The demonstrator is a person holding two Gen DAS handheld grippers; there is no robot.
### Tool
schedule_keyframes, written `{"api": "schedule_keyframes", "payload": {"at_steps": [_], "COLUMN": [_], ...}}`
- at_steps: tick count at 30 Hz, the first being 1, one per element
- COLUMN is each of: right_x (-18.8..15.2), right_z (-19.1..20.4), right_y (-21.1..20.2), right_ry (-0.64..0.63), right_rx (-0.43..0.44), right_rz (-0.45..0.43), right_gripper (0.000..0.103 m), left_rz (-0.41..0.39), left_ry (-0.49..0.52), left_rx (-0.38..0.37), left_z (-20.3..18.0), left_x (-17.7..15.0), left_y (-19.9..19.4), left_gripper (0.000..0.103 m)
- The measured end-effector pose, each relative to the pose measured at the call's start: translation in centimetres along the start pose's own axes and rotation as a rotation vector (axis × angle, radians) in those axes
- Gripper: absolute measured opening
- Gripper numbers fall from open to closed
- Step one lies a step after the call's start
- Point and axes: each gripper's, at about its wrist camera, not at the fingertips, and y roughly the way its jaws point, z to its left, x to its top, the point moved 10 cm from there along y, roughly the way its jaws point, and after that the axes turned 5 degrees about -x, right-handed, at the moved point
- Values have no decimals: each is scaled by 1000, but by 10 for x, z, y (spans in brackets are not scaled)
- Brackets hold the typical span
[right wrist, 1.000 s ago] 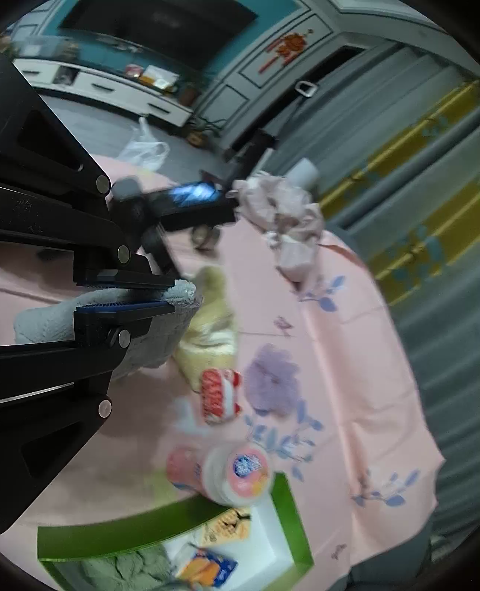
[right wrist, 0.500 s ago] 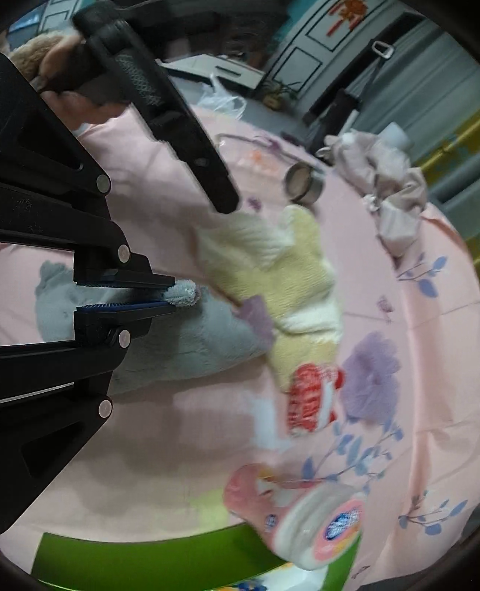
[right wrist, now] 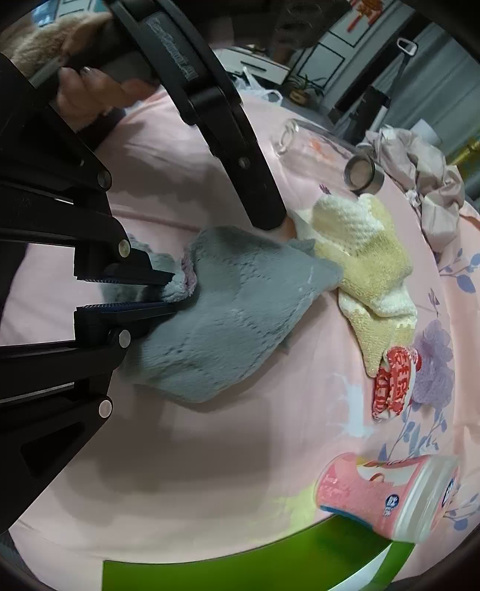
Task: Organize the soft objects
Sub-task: 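Lift the grey towel with the right gripper, pulling it free of the knit cloth, then carry the grey towel into the green box and open the right gripper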
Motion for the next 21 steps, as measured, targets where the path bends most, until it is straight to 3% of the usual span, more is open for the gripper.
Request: {"api": "schedule_keyframes", "payload": {"at_steps": [3,5,7,8,13,17,21], "right_x": [-2,0,4,6,11,13,22], "right_z": [-5,-15,-26,-33,-54,-47,-46], "right_y": [-12,-22,-29,-31,-28,-11,1], "right_ry": [18,56,105,145,254,297,357], "right_rx": [31,45,48,59,50,123,130], "right_rz": [-11,-38,-61,-75,-72,-31,-37], "right_gripper": [10,34,54,59,62,62,61], "left_rz": [25,51,80,89,114,121,123], "left_ry": [6,12,0,-1,50,106,142], "left_rx": [-46,-93,-100,-106,-118,-84,-84], "left_z": [-7,-13,-13,-15,-26,-31,-37], "left_x": [-7,-13,-19,-22,-29,-34,-38], "left_y": [11,23,31,34,37,40,44], "left_gripper": [41,32,30,30,30,30,34]}}
